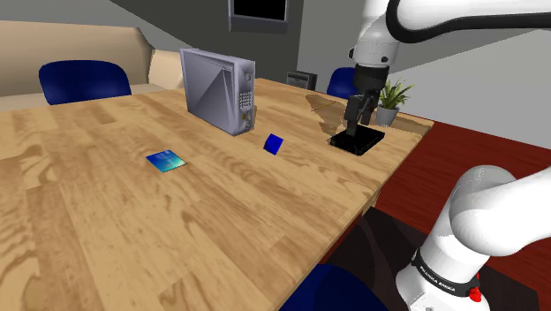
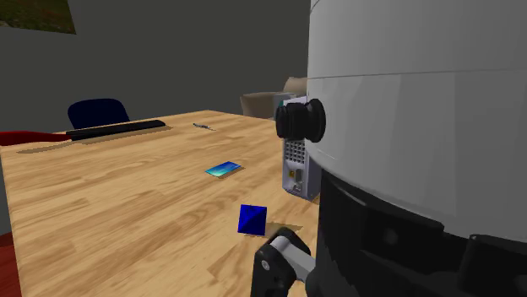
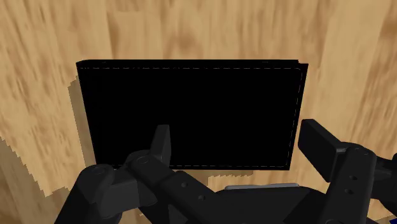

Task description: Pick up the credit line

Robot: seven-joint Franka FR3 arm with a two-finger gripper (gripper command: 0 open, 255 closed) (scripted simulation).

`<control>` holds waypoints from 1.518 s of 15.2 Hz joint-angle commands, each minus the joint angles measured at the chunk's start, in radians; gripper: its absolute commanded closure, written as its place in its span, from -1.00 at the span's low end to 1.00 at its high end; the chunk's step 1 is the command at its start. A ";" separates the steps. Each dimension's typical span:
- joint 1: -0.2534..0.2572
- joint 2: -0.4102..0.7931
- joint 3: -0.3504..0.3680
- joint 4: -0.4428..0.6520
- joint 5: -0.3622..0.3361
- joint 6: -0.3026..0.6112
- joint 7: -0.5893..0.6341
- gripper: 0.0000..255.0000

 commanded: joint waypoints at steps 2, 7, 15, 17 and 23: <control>0.008 0.024 0.019 0.015 0.016 0.004 0.022 -1.00; 0.040 0.153 0.112 0.108 0.082 0.025 0.130 -1.00; 0.072 0.394 0.246 0.312 0.138 0.044 0.300 -1.00; 0.078 0.461 0.277 0.375 0.141 0.044 0.343 -1.00; 0.103 0.678 0.363 0.592 0.118 0.029 0.481 -1.00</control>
